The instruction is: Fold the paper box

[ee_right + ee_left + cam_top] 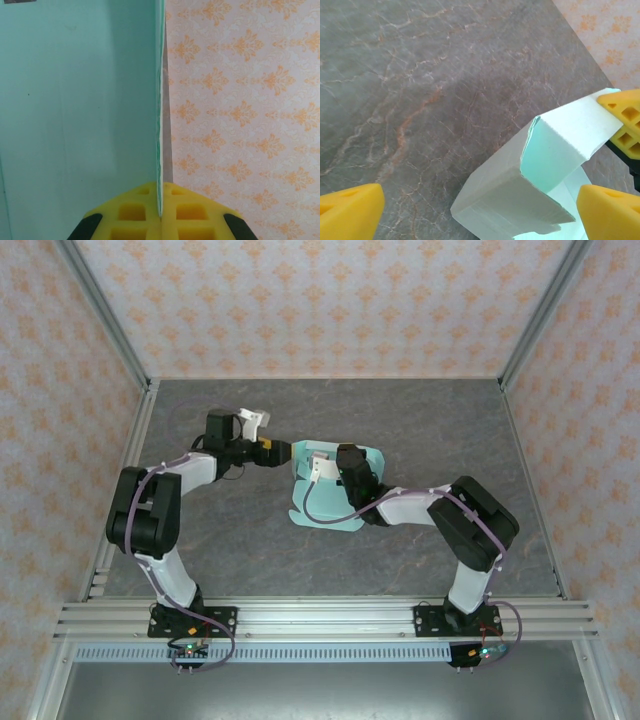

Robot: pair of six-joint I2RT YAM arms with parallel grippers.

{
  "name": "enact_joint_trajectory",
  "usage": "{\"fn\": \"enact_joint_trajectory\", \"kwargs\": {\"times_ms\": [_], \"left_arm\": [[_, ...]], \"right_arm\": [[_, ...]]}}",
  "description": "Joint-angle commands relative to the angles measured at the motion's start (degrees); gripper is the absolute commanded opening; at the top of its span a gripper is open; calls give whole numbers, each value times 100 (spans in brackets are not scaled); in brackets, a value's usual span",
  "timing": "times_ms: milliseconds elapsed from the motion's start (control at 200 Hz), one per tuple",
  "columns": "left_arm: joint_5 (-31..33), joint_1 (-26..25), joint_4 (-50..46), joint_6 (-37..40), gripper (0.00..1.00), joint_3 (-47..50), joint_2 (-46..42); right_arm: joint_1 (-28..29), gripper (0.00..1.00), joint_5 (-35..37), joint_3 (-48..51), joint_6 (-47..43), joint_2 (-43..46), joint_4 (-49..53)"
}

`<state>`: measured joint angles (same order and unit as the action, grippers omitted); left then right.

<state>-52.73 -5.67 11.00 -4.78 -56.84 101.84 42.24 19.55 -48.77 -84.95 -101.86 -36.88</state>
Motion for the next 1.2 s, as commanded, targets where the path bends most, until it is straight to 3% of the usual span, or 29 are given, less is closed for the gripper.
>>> {"fn": "enact_joint_trajectory", "kwargs": {"times_ms": [0, 230, 596, 991, 1196], "left_arm": [[-396, -146, 19, 170, 99, -109, 49], [-539, -367, -45, 387, 99, -328, 357], [-1000, -459, 130, 616, 91, -273, 424], [-1092, -513, 5, 927, 73, -353, 524], [-1051, -617, -257, 1154, 69, -539, 703]], "right_arm": [[26, 0, 67, -184, 33, -71, 80], [13, 0, 96, -238, 87, -82, 193], [-57, 0, 38, -325, 197, -50, 414], [-209, 0, -298, -434, 527, 116, 845], [-225, 0, -326, -550, 567, 123, 989]]}}
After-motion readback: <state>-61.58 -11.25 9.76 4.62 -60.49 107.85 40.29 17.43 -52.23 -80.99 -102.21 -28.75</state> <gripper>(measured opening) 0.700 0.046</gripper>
